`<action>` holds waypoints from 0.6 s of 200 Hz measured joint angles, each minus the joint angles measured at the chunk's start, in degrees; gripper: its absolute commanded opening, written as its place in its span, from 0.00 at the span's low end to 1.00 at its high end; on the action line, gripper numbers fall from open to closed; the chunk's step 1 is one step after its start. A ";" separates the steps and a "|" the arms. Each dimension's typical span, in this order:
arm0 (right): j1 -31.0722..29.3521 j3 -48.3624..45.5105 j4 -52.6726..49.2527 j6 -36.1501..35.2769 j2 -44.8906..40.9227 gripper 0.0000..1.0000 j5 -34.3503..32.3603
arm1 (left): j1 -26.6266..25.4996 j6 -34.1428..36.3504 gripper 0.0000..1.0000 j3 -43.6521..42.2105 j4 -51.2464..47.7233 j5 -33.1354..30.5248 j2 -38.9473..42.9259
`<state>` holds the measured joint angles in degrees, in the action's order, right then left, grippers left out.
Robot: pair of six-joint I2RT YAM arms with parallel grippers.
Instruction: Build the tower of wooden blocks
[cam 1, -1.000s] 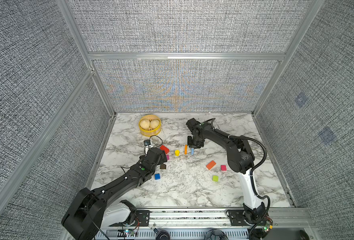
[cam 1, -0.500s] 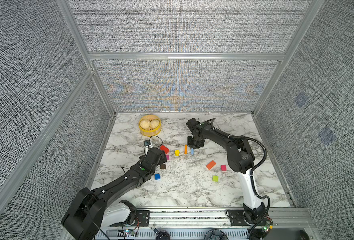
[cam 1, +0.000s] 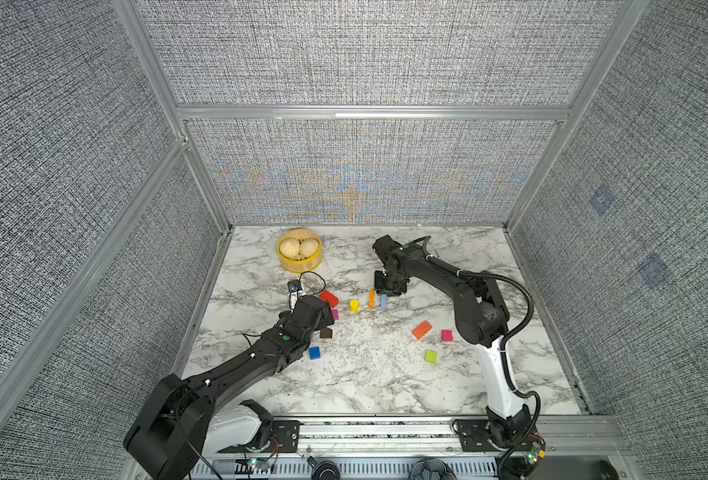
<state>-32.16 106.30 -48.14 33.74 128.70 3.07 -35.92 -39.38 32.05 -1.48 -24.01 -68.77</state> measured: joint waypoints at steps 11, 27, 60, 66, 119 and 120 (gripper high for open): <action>0.00 -0.46 0.09 -0.31 -0.92 0.40 -0.02 | 0.00 0.07 0.99 0.74 -0.39 0.04 -0.35; 0.00 -1.97 0.83 -1.20 -3.04 0.40 0.02 | 0.00 0.33 0.99 2.45 -1.55 0.28 -0.72; 0.00 -4.26 1.66 -5.38 -8.28 0.42 0.50 | 0.00 0.61 0.99 7.08 -6.60 1.36 -0.70; 0.00 -4.26 1.68 -6.58 -9.05 0.42 0.70 | 0.00 0.59 0.99 7.80 -7.78 1.53 -0.39; -0.33 -4.13 0.66 -15.98 -14.27 0.43 3.74 | 0.02 -1.36 0.99 11.89 -21.51 5.68 7.87; -0.37 -4.11 0.63 -16.20 -14.38 0.43 3.85 | 0.02 -1.36 0.99 11.98 -21.77 5.79 8.00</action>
<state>-32.53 102.19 -47.51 17.54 114.32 6.92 -35.90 -40.73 44.03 -23.24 -18.22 -60.77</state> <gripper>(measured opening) 0.426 0.988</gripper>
